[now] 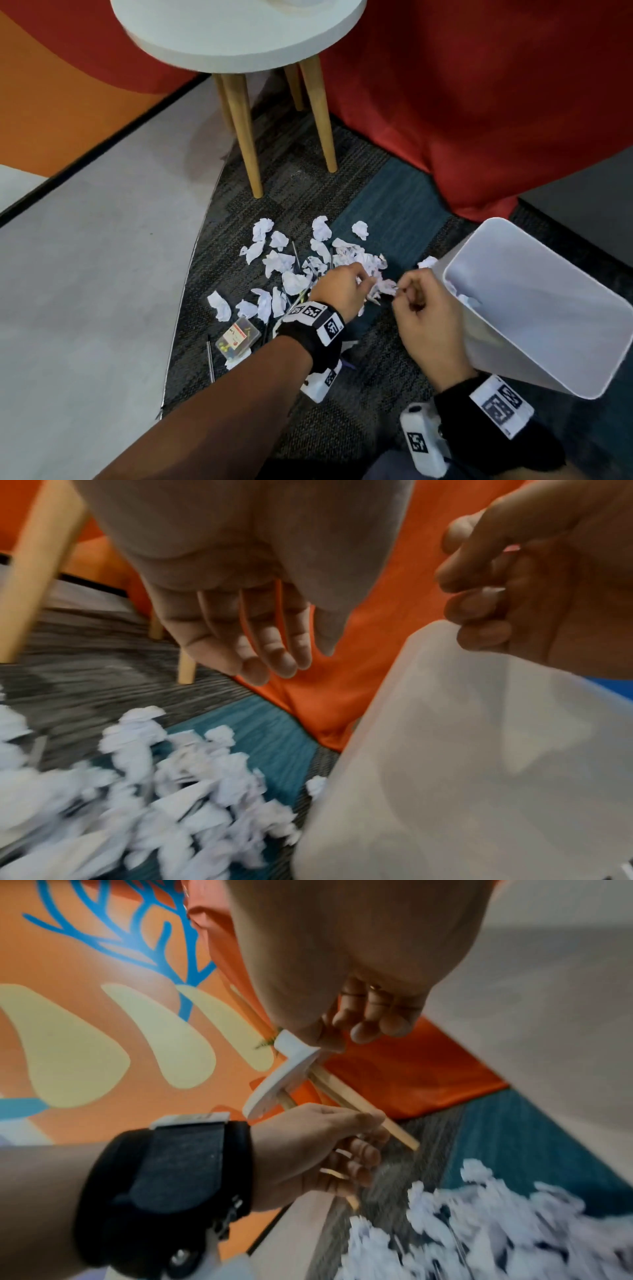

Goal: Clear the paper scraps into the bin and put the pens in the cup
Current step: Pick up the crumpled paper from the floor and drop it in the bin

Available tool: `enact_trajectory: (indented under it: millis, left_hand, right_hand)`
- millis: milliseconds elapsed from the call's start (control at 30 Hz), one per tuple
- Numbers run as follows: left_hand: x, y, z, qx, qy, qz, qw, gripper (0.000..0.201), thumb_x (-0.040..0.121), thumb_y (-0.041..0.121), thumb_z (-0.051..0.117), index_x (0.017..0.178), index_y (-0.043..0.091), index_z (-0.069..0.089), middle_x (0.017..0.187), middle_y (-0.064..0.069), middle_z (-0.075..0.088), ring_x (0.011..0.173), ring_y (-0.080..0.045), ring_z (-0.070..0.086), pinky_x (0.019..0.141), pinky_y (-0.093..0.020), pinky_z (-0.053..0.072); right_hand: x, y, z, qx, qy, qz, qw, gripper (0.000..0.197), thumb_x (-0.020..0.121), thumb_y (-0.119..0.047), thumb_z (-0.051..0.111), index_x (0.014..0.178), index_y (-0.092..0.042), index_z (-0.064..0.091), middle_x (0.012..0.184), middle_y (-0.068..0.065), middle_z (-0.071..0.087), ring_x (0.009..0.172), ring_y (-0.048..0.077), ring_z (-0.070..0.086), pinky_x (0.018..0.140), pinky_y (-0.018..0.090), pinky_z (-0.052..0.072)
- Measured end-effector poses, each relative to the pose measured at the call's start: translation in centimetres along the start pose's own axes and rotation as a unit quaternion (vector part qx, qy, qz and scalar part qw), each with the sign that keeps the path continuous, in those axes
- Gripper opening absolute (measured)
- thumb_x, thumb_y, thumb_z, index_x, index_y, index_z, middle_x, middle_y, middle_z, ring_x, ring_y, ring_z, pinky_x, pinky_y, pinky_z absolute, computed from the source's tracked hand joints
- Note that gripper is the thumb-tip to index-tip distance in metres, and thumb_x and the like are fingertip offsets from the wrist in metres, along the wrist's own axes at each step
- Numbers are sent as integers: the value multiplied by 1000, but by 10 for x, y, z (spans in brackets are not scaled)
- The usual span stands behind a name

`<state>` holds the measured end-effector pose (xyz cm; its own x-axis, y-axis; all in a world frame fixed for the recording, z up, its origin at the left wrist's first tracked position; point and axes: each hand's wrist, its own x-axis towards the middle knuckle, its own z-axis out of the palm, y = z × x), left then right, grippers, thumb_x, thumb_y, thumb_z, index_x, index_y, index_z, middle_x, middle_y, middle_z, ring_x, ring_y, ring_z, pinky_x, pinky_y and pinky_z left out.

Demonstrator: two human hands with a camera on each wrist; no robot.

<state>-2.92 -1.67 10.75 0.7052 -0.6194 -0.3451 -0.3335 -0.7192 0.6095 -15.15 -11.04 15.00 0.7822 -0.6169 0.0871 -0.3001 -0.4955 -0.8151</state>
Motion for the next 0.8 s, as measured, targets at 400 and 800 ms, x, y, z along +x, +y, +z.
enact_trajectory:
  millis: [400, 800]
  left_hand:
    - [-32, -215, 4, 72, -48, -201, 976, 34, 93, 37, 56, 123, 22, 48, 128, -11, 46, 118, -33, 47, 95, -42, 44]
    - [-55, -237, -8, -26, 21, -160, 987, 31, 87, 29, 64, 117, 23, 56, 117, -4, 51, 103, -25, 58, 92, -32, 45]
  right_hand:
    - [-4, 80, 174, -238, -330, 33, 913, 38, 89, -20, 63, 126, -25, 53, 135, 3, 40, 105, 26, 58, 88, 33, 49]
    - [7, 83, 204, -319, -407, 56, 854, 46, 87, 5, 55, 132, -2, 51, 143, 12, 38, 126, 28, 49, 108, 26, 35]
